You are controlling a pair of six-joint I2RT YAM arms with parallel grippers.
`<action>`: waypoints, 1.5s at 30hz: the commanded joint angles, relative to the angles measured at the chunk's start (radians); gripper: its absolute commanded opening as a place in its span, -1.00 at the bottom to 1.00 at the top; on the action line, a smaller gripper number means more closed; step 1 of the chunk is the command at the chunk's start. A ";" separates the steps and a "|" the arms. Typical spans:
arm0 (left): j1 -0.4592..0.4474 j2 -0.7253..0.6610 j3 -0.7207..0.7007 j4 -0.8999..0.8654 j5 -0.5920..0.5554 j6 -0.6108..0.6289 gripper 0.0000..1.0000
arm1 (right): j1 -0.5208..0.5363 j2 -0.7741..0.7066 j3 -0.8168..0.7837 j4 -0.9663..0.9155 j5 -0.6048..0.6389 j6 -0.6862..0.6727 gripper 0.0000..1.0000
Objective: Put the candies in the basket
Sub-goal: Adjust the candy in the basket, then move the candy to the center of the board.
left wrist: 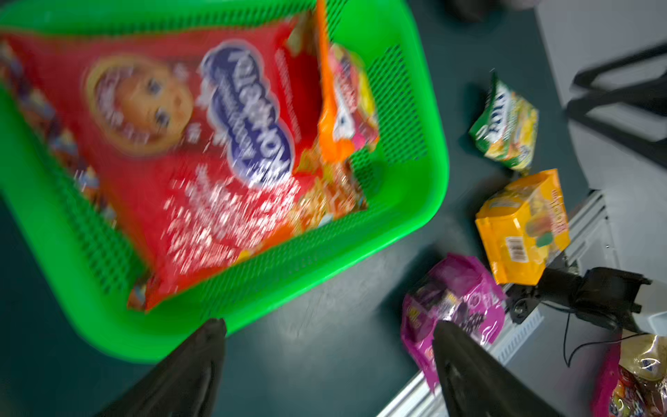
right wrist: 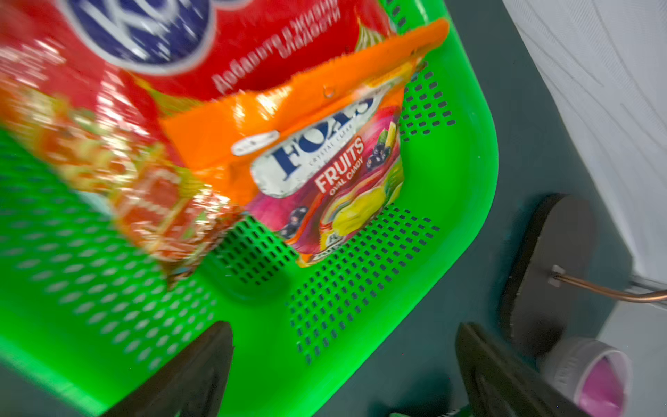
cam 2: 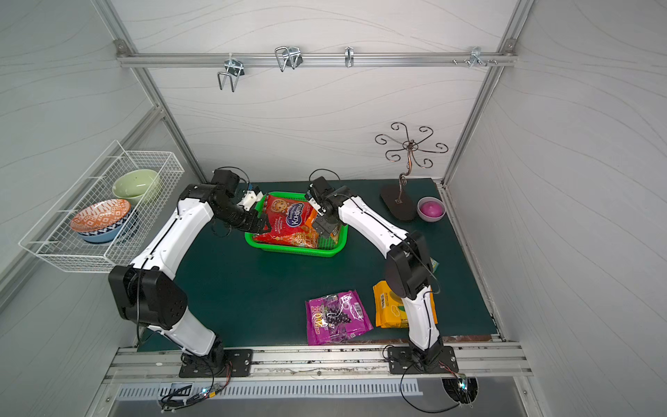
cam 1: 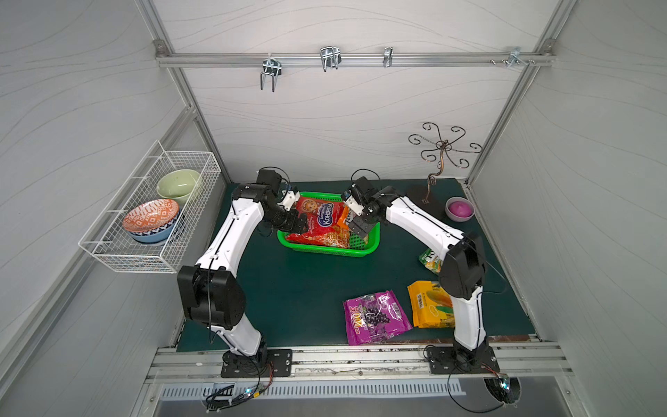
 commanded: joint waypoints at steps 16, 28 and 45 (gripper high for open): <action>-0.225 0.199 0.356 0.027 0.264 -0.102 0.84 | -0.647 -0.570 -0.703 0.074 -0.334 0.828 0.59; -0.354 0.285 0.337 0.151 0.269 -0.175 0.81 | -0.860 -0.669 -0.901 0.230 -0.479 0.723 0.65; -0.424 0.441 0.362 0.243 0.268 -0.218 0.75 | -1.358 -0.660 -1.229 0.505 -0.769 0.895 0.24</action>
